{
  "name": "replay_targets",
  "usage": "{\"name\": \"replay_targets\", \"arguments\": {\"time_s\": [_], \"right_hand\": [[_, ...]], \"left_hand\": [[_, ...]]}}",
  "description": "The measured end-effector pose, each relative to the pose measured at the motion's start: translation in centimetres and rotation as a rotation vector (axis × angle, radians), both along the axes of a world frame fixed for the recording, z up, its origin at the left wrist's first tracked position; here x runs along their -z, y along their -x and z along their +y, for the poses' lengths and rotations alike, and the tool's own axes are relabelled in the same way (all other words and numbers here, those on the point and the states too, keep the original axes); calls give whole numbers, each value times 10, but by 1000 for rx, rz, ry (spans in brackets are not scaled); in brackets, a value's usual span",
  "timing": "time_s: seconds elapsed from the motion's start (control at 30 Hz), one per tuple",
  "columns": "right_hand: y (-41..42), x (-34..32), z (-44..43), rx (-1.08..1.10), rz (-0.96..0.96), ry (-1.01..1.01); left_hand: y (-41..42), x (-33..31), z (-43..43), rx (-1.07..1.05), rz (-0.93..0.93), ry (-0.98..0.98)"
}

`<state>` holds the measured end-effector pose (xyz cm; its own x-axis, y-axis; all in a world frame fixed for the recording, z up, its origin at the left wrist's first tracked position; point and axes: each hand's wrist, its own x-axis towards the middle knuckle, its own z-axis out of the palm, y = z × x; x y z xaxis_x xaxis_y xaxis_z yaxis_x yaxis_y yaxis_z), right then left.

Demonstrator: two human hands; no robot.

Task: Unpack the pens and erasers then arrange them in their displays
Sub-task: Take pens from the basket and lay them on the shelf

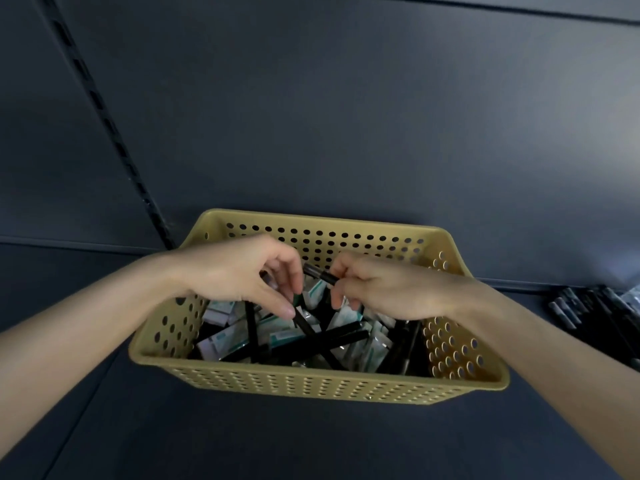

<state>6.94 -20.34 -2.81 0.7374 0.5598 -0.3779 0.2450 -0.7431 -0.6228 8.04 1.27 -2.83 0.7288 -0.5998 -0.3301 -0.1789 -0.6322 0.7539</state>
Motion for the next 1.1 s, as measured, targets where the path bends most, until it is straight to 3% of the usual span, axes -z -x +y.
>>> {"name": "replay_targets", "arguments": {"time_s": [0.87,1.1], "right_hand": [[69,-7,-14,-229,141,199],[81,-10,-16,-274,185,252]], "left_hand": [[86,11,-24,17,11,-34],[97,4,-28,-10,154,-18]]}}
